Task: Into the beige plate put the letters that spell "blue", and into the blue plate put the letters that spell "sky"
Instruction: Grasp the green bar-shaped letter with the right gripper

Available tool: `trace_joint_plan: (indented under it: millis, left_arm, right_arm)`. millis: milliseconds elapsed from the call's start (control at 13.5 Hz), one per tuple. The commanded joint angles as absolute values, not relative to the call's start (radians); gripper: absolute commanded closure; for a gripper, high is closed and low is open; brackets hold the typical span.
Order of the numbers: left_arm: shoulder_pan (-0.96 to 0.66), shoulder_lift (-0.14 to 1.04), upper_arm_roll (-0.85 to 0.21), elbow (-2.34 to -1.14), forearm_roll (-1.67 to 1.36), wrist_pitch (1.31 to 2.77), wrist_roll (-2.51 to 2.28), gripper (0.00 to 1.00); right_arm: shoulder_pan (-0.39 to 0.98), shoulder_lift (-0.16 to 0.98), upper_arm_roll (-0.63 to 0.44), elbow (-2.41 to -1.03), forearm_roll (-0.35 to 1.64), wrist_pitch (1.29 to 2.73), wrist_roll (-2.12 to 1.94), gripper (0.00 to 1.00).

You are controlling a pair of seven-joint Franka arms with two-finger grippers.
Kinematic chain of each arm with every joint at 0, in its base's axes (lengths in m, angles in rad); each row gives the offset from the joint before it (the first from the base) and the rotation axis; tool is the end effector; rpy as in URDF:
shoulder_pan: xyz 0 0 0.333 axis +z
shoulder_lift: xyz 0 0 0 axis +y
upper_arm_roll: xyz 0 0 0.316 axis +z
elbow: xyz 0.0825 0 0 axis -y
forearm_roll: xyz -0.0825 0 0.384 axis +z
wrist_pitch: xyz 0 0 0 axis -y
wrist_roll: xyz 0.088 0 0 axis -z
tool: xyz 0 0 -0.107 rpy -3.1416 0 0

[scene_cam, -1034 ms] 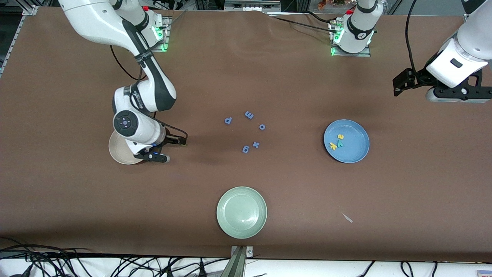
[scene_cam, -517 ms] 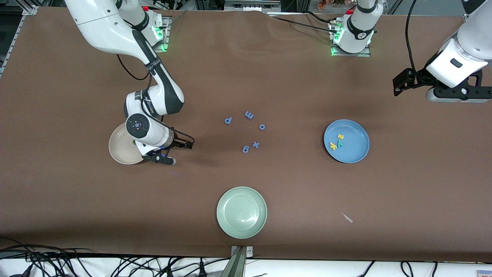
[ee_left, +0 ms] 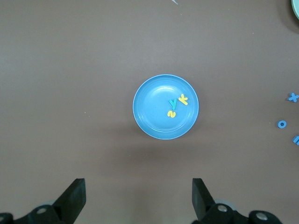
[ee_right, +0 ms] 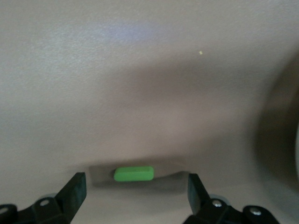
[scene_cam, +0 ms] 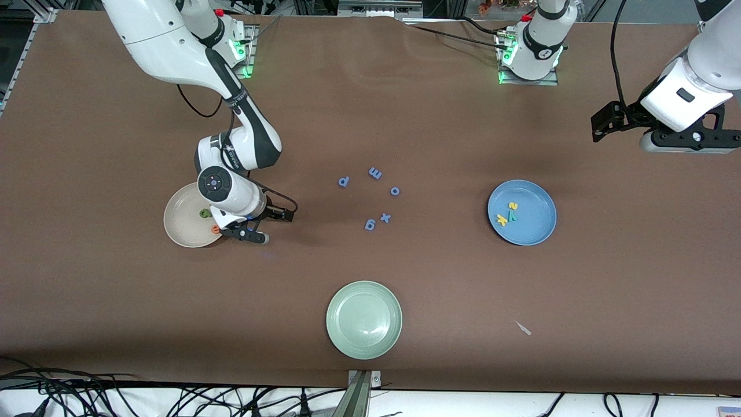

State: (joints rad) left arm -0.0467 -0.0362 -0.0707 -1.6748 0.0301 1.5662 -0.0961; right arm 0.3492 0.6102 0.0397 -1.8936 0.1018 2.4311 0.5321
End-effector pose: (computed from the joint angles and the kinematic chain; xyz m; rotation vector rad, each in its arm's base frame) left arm 0.5364 -0.0607 0.5950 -3.0994 0.0343 0.1064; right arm 0.5773 0.2360 0.1725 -3.0720 0.3535 0.1605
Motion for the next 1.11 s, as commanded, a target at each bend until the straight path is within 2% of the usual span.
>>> trace_joint_plan:
  millis: [0, 517, 1034]
  left_arm:
    - [-0.048, -0.035, -0.069, -1.652, 0.005, 1.543, -0.089, 0.0]
    - [-0.049, -0.031, -0.109, -1.634, 0.017, 1.545, -0.101, 0.0]
    - [-0.038, -0.029, -0.107, -1.635, 0.015, 1.542, -0.087, 0.0]
  right_arm:
    - [0.351, 0.591, 0.046, -1.928, 0.106, 2.465, 0.543, 0.2]
    - [0.351, 0.589, 0.046, -1.927, 0.106, 2.464, 0.543, 0.47]
    - [0.351, 0.589, 0.046, -1.924, 0.106, 2.464, 0.541, 0.55]
